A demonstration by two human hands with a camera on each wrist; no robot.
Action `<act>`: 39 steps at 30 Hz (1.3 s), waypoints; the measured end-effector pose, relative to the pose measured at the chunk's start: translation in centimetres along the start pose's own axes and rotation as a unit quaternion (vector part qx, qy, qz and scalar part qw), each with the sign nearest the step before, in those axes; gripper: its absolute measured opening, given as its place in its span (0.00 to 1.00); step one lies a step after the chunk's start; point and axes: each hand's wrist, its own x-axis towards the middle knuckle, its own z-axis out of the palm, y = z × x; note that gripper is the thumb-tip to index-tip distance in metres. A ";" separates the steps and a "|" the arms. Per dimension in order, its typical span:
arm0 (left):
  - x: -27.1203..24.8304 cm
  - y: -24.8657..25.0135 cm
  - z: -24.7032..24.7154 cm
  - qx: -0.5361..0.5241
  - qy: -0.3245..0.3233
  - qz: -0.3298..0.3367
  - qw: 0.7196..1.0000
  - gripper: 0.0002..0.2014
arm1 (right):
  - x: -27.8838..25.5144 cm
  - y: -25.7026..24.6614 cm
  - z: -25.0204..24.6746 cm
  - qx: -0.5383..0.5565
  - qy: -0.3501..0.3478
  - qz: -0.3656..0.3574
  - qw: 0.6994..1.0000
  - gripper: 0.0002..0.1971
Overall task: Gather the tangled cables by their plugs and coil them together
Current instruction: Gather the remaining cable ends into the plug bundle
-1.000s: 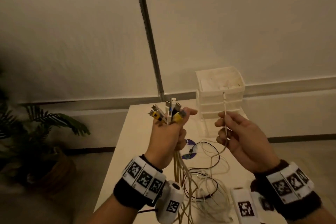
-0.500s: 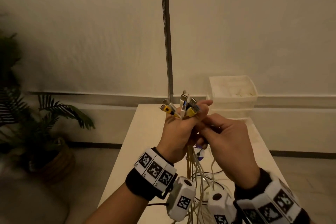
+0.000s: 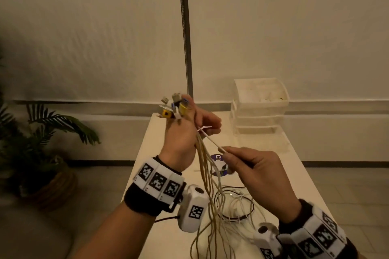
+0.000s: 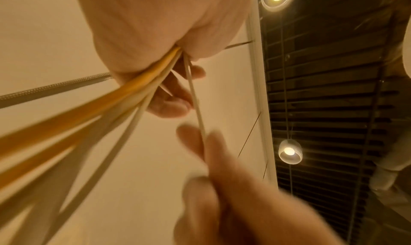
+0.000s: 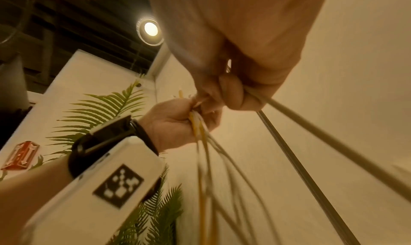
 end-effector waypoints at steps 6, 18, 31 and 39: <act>0.5 4.1 -3.1 -0.025 -0.025 -0.021 0.999 0.27 | -0.4 2.2 -3.5 -0.046 -0.137 0.080 0.986 0.09; -2.9 -2.5 -0.2 0.462 -0.208 0.070 0.859 0.10 | 3.1 -0.8 -4.7 -0.073 -0.161 0.062 0.982 0.17; 0.5 -0.1 -5.3 0.341 0.123 0.088 0.928 0.18 | 1.9 1.7 -5.8 0.018 -0.165 0.117 0.979 0.17; 1.1 0.0 -6.4 0.427 0.196 0.107 0.876 0.13 | 2.3 3.1 -5.8 0.004 -0.124 0.139 0.982 0.16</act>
